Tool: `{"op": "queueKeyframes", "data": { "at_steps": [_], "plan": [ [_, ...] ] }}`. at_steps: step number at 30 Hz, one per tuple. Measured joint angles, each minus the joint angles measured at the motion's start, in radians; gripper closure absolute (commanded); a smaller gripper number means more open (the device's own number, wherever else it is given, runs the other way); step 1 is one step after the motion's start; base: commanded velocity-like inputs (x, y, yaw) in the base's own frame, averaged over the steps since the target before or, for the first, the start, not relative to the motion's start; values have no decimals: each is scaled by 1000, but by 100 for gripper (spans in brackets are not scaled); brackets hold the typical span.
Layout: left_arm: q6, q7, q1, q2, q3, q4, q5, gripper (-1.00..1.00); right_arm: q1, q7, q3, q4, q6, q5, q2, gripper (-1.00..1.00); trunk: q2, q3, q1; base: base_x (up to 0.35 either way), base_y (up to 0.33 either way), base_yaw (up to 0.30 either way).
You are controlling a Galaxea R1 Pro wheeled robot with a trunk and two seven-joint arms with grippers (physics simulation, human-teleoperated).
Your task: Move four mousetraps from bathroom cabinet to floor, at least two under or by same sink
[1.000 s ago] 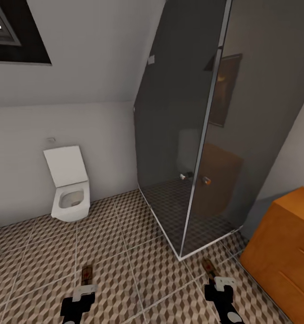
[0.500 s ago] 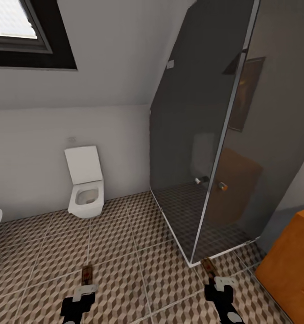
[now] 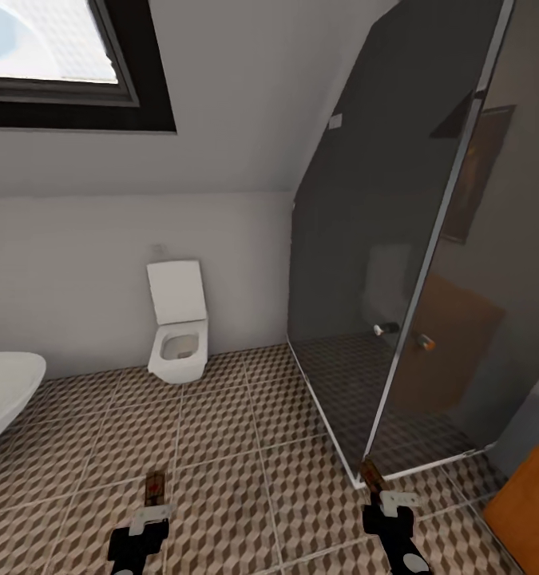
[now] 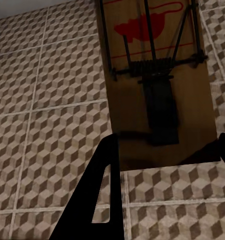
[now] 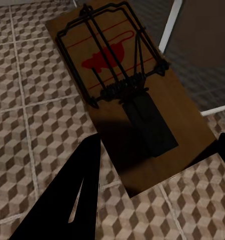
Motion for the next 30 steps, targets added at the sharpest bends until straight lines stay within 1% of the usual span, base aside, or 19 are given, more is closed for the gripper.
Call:
{"op": "queueKeyframes", "data": {
  "at_steps": [30],
  "plan": [
    [0, 0, 0, -1, 0, 0, 0, 100, 0, 0, 0, 0, 0, 1, 0, 100, 0, 38, 0, 0, 0, 218]
  ]
}}
